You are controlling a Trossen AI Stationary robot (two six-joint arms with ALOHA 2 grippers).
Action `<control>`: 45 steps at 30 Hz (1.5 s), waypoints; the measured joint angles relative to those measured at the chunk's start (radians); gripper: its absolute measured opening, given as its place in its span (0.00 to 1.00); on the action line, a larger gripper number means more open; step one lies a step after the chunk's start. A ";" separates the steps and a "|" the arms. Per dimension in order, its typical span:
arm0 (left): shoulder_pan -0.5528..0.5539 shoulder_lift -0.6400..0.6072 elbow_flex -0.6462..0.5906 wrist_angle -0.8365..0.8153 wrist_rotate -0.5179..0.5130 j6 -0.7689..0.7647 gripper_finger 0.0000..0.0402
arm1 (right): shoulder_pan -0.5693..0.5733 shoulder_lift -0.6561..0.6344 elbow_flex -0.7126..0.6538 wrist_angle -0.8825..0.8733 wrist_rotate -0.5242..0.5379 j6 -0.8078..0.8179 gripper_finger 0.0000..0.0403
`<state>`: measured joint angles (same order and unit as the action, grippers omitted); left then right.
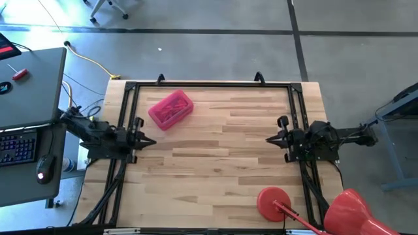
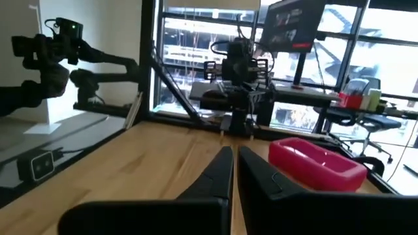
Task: Pick & place school supplies into a supply box
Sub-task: Return to Home Position
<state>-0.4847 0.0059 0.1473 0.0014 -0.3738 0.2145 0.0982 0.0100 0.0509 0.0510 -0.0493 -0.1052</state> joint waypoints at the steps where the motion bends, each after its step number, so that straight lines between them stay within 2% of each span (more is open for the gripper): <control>1: 0.000 0.001 -0.025 0.020 -0.015 -0.008 0.12 | 0.000 0.001 0.000 0.001 -0.001 0.003 0.00; 5: 0.000 0.003 -0.123 0.145 -0.026 -0.015 0.11 | 0.000 0.001 -0.002 0.001 0.001 0.028 0.00; 7: 0.000 0.002 -0.131 0.181 -0.028 -0.009 0.09 | 0.000 0.001 -0.002 -0.003 0.018 0.028 0.00; 12: 0.000 0.005 -0.131 0.149 -0.044 0.022 0.05 | 0.000 0.002 -0.002 -0.043 0.124 0.058 0.00; 16: 0.000 0.008 -0.131 0.051 -0.078 -0.032 0.08 | 0.000 0.003 -0.002 -0.086 0.172 0.125 0.00; 27: 0.000 0.037 -0.129 0.049 -0.084 -0.036 0.22 | 0.000 0.003 -0.002 -0.088 0.171 0.126 0.00; 45: 0.000 0.037 -0.129 0.049 -0.084 -0.037 0.21 | 0.000 0.003 -0.002 -0.089 0.170 0.124 0.00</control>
<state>-0.4847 0.0433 0.0181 0.0502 -0.4576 0.1780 0.0982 0.0128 0.0494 -0.0376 0.1211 0.0189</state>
